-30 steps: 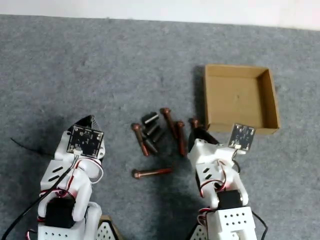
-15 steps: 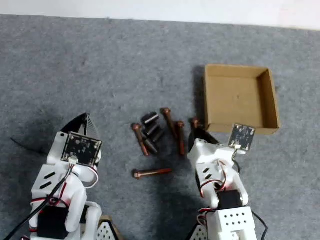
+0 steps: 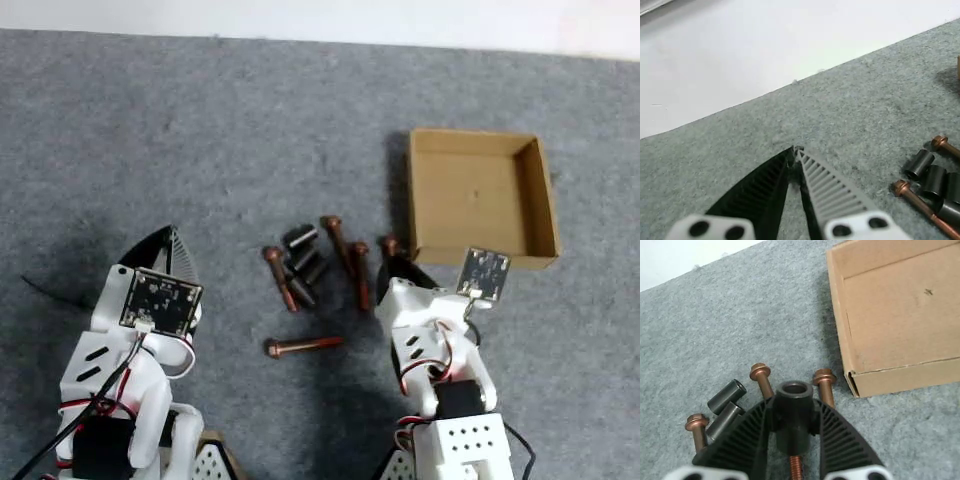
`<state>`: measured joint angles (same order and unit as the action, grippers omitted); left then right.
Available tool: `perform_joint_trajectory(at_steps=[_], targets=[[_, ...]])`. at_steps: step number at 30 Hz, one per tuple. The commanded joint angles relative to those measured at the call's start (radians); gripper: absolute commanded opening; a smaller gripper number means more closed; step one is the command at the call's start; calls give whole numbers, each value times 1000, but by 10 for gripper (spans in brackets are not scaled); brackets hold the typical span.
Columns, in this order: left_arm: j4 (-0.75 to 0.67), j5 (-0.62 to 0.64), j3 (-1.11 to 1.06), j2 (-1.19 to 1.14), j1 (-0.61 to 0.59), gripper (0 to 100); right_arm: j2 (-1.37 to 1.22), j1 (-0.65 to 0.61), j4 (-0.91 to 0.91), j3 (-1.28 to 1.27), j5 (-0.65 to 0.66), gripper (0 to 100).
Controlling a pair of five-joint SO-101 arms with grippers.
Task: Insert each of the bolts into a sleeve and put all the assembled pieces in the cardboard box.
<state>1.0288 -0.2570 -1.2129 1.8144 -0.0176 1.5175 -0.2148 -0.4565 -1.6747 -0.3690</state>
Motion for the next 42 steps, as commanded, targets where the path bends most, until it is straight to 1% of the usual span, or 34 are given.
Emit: perform_joint_trajectory(at_steps=[1, 9, 13, 16, 21, 26, 29, 33, 37, 39, 42], targets=[[-2, -5, 62, -8, 5, 25, 18, 5, -1, -104, 11, 9], [-2, -5, 85, -8, 5, 25, 18, 5, -1, -104, 11, 9], [5, -5, 174, -51, 4, 25, 18, 5, -1, -104, 11, 9], [21, 2, 315, -213, -35, 25, 18, 5, -1, -104, 11, 9], [74, 6, 555, -575, -117, 25, 18, 5, -1, -104, 11, 9], [141, 172, 654, -829, -116, 25, 18, 5, -1, -104, 11, 9], [140, 258, 654, -923, -65, 25, 18, 5, -1, -104, 11, 9], [135, 322, 613, -1029, 64, 25, 18, 5, -1, -104, 11, 9], [120, 377, 567, -1148, 130, 26, 19, 5, -1, -104, 11, 9], [78, 384, 545, -1218, 148, 55, 19, 5, -1, -104, 11, 9], [5, 384, 504, -1303, 162, 142, 21, 5, -1, -104, 11, 9]])
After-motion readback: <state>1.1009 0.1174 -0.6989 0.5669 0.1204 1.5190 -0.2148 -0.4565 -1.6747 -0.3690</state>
